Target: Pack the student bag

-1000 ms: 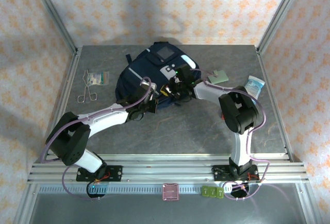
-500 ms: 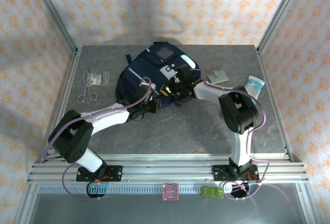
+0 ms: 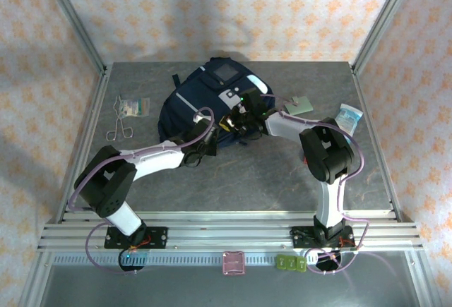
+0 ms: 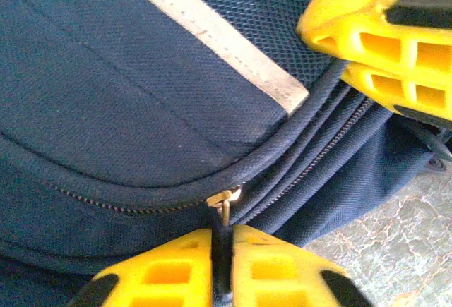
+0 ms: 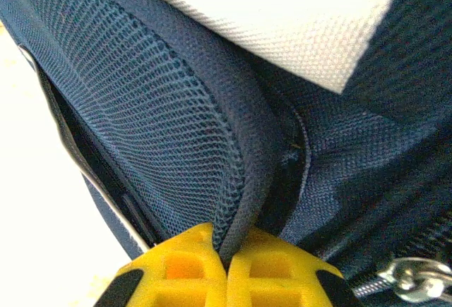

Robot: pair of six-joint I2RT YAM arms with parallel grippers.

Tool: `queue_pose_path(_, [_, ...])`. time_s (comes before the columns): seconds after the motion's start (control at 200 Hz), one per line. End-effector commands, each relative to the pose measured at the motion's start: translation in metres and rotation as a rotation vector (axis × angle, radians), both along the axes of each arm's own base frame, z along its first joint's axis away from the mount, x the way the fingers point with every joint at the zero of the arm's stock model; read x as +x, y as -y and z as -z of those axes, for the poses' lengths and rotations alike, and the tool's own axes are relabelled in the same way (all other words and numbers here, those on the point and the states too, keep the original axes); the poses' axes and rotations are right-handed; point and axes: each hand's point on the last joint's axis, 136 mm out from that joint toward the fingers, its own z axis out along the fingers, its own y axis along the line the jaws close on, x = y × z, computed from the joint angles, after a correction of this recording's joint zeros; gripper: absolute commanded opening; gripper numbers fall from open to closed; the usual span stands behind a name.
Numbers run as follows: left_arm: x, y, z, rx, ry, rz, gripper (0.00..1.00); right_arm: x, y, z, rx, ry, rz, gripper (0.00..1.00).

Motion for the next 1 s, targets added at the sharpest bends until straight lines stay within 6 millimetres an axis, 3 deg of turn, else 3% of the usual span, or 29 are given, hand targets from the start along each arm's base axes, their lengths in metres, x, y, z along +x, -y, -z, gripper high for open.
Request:
queue_pose_path(0.0, [-0.001, -0.007, 0.004, 0.043, -0.017, -0.029, 0.25, 0.015, -0.007, -0.03, 0.052, 0.096, 0.008, 0.0])
queue_pose_path(0.175, [-0.008, -0.01, 0.011, 0.05, -0.038, -0.027, 0.27, 0.016, -0.009, -0.03, 0.059, 0.097, 0.008, 0.0])
queue_pose_path(0.21, [-0.008, -0.012, 0.012, 0.059, -0.036, -0.033, 0.22, 0.016, -0.009, -0.032, 0.061, 0.101, 0.006, 0.0])
queue_pose_path(0.285, [-0.007, -0.016, 0.012, 0.083, -0.025, -0.036, 0.0, 0.016, -0.008, -0.033, 0.061, 0.107, 0.007, 0.0])
queue_pose_path(0.506, [-0.001, -0.042, -0.003, 0.128, 0.006, -0.091, 0.0, 0.013, -0.003, -0.037, 0.052, 0.121, 0.009, 0.0])
queue_pose_path(0.746, [0.005, -0.115, -0.015, 0.154, 0.002, -0.266, 0.0, 0.012, 0.009, -0.041, 0.049, 0.141, 0.034, 0.0])
queue_pose_path(0.996, [0.015, -0.117, -0.015, 0.184, -0.004, -0.273, 0.0, 0.01, 0.01, -0.045, 0.049, 0.155, 0.026, 0.0])
